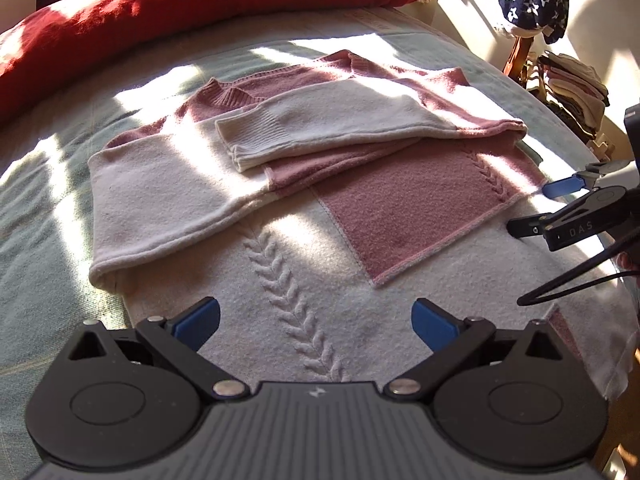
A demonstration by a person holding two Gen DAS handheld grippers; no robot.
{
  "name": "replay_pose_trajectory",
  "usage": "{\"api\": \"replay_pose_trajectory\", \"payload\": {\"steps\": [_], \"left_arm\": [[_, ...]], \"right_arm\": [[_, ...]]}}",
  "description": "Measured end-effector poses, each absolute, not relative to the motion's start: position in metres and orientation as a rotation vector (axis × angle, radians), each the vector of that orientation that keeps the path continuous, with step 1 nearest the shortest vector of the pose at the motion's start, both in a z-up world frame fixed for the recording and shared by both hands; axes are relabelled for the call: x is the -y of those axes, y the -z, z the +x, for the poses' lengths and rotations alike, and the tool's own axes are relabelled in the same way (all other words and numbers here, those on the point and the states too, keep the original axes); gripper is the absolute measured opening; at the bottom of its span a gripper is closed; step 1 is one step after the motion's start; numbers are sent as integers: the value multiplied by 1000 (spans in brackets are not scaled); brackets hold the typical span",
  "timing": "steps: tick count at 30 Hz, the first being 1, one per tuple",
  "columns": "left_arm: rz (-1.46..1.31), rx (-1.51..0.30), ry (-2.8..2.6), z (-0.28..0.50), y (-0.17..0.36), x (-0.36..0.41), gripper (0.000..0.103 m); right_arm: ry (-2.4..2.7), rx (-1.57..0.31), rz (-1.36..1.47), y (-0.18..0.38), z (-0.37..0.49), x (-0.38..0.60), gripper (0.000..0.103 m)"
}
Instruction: Fold clothes
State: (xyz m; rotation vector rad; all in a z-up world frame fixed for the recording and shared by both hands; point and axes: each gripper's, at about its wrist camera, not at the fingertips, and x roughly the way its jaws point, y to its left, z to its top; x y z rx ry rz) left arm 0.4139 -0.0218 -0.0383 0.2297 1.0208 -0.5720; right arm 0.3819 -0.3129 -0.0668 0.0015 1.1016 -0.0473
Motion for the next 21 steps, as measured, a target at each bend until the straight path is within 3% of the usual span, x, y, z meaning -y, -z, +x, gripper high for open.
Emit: {"api": "replay_pose_trajectory", "payload": {"steps": [11, 21], "left_arm": [[249, -1103, 563, 339, 49, 25, 101], [266, -1168, 479, 318, 60, 15, 101]], "right_arm": [[-219, -1061, -171, 28, 325, 268, 103], [-286, -1196, -208, 59, 283, 265, 103]]}}
